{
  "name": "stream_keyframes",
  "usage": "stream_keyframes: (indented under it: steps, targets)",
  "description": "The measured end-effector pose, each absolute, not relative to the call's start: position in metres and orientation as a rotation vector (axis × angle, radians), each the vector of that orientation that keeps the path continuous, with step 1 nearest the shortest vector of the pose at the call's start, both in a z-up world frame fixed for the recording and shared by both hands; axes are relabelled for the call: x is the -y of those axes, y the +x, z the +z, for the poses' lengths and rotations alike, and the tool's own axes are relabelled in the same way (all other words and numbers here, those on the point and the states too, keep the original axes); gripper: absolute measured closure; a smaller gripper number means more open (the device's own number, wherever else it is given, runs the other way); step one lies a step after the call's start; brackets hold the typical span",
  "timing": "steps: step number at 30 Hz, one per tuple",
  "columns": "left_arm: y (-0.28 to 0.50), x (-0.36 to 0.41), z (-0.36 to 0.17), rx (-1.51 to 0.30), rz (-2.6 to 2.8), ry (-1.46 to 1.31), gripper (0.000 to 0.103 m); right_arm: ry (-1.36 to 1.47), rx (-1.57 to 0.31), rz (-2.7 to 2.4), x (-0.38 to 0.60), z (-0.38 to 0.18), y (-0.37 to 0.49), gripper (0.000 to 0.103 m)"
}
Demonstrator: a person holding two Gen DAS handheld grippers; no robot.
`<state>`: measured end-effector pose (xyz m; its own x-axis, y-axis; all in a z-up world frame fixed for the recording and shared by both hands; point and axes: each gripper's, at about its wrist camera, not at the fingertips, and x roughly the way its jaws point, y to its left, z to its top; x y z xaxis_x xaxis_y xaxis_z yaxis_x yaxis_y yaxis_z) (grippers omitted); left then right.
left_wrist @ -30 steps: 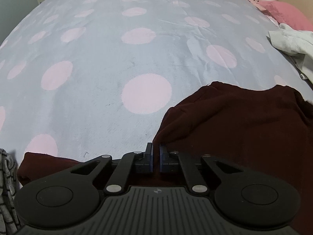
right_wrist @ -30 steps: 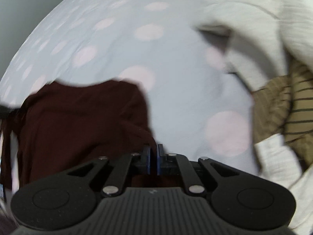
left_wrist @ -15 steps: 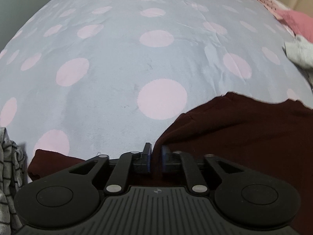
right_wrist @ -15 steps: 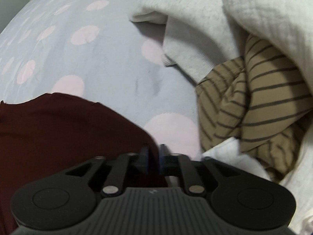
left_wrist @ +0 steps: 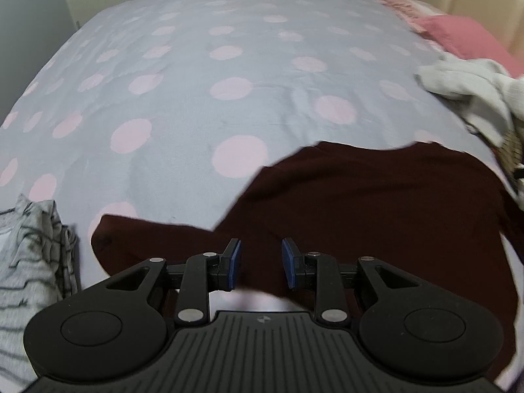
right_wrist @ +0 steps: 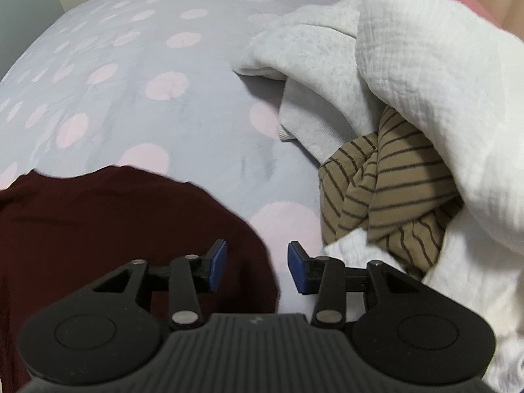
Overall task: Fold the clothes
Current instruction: 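Grasp the maroon sweater hem with both grippers, then pull the sweater hem with both grippers to straighten the body flat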
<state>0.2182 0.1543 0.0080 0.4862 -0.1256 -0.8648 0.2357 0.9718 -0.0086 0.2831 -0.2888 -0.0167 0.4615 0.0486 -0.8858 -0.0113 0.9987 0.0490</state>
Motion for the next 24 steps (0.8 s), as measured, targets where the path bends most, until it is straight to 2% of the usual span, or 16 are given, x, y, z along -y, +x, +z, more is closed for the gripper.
stream_keyframes:
  steps: [9, 12, 17, 24]
  targets:
    - [0.132, -0.139, 0.033, -0.996, -0.310, 0.145, 0.076, 0.084, -1.088, 0.186, 0.267, 0.006, 0.205, 0.047]
    - [0.099, -0.133, 0.020, -1.016, -0.326, 0.163, 0.060, 0.083, -1.113, 0.232, 0.259, 0.001, 0.170, 0.047]
    - [0.055, -0.126, -0.008, -1.084, -0.332, 0.166, 0.060, 0.117, -1.175, 0.249, 0.257, -0.027, 0.119, 0.047]
    - [0.020, -0.134, -0.048, -1.153, -0.298, 0.000, 0.058, 0.267, -1.244, 0.260, 0.256, -0.058, 0.066, 0.047]
